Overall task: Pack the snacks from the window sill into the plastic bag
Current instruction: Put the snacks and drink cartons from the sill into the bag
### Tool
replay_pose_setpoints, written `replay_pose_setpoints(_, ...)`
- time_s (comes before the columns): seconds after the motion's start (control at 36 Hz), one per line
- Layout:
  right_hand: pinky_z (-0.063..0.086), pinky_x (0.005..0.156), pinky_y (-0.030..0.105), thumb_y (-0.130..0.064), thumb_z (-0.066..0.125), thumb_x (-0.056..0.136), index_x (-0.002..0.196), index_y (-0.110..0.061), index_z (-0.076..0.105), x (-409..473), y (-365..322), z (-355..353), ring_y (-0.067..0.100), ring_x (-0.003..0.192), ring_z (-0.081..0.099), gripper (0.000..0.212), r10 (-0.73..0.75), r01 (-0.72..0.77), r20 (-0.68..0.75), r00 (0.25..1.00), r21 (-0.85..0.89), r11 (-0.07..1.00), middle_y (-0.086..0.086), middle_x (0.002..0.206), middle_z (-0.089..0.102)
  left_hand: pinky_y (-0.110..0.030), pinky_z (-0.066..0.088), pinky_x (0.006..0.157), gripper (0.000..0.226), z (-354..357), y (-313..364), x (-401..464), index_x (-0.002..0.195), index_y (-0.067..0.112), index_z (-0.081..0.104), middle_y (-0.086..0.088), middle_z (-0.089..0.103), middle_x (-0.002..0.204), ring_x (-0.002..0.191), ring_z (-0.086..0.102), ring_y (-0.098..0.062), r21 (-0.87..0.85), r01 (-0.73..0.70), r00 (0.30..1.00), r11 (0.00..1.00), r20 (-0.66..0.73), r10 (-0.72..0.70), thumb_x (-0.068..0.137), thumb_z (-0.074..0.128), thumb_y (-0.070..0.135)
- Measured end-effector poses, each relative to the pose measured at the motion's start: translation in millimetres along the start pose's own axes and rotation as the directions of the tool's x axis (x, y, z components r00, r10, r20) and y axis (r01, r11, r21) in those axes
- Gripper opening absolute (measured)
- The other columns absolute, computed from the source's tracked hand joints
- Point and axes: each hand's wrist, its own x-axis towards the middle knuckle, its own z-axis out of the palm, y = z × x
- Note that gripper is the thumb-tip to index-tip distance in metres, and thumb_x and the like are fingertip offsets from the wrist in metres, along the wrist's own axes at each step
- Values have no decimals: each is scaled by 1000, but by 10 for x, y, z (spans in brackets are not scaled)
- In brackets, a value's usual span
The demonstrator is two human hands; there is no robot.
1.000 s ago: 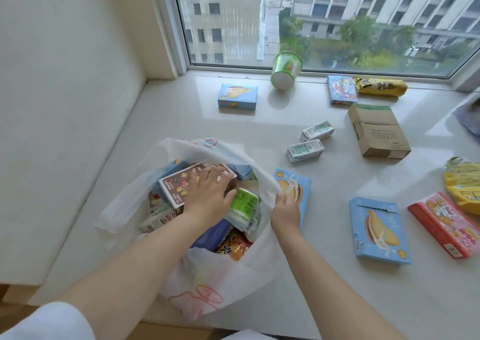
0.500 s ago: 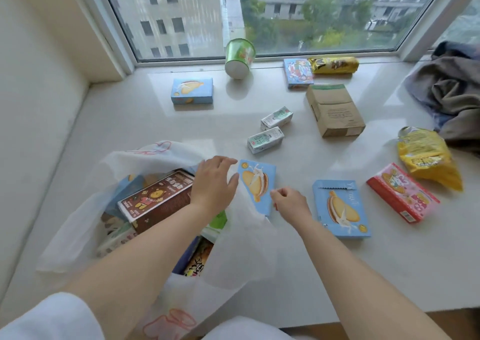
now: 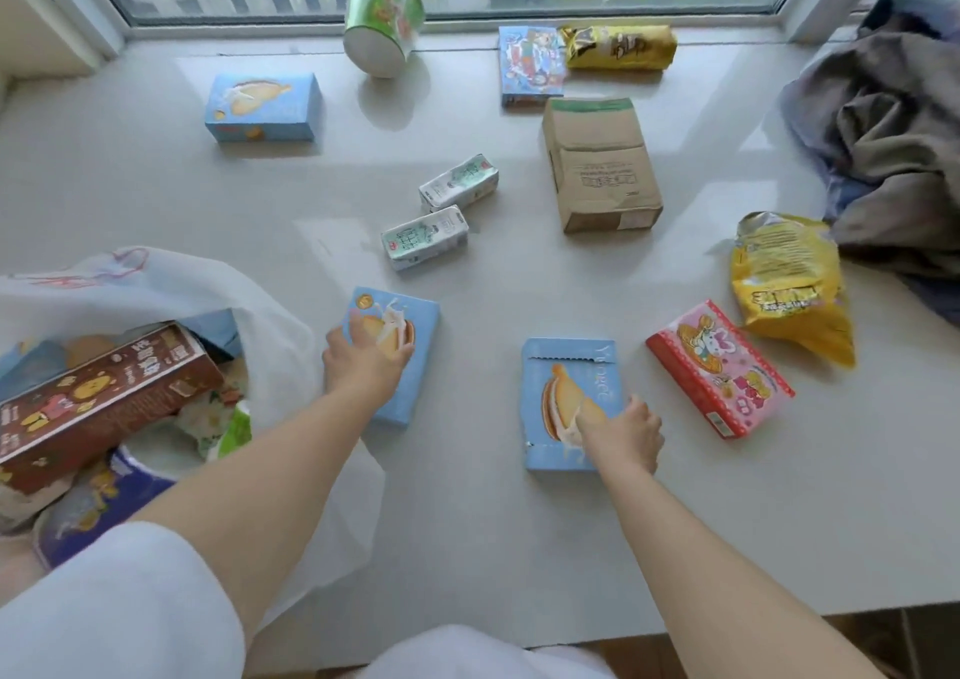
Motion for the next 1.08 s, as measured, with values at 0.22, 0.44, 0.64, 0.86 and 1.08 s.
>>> replay_pose_setpoints(0.22, 41, 94, 39, -35, 64, 80, 133, -3, 40, 177, -164, 215, 36, 121, 43, 66, 99, -127, 212, 972, 125, 984, 16, 134, 34, -36, 28, 107, 120, 133, -1, 112, 149, 8, 5, -17, 36, 142, 131, 34, -31, 162, 161, 987, 974, -26, -159, 66, 71, 65)
replay_pose_setpoints(0.44, 34, 102, 37, -45, 61, 81, 141, -9, 32, 166, -421, 313, 33, 129, 35, 76, 33, -48, 238, 971, 58, 997, 15, 140, 36, -35, 44, 92, 103, 390, 43, -63, 124, 13, 45, -4, 55, 121, 116, 51, -26, 18, 209, 960, 978, 184, -209, 44, 80, 68)
replay_pose_setpoints(0.64, 45, 79, 30, -44, 65, 82, 105, -8, 63, 299, -318, 64, 25, 90, 59, 42, -58, -29, 303, 951, 275, 961, 7, 97, 63, -42, 55, 87, 55, 376, -123, -244, 90, 22, 66, -3, 72, 93, 84, 69, -23, -500, 268, 952, 823, 268, -147, 54, 79, 61)
replay_pose_setpoints(0.86, 44, 60, 26, -31, 67, 83, 88, -11, 50, -330, -641, -94, 16, 70, 55, 27, -368, 261, 111, 923, 522, 812, -3, 77, 55, -34, 51, 76, 39, 149, 171, -556, 99, 15, 50, -2, 64, 98, 86, 64, -21, -652, 99, 994, 752, 100, -45, 79, 71, 40)
replay_pose_setpoints(1.08, 42, 50, 10, -25, 68, 84, 83, -13, 46, -1159, -1142, -326, 5, 63, 52, 25, -564, 496, -104, 819, 623, 605, -8, 73, 53, -21, 45, 57, 39, -745, -47, -920, 94, 12, 46, 6, 56, 79, 71, 56, -10, -702, -217, 968, 678, -244, 57, 81, 70, 40)
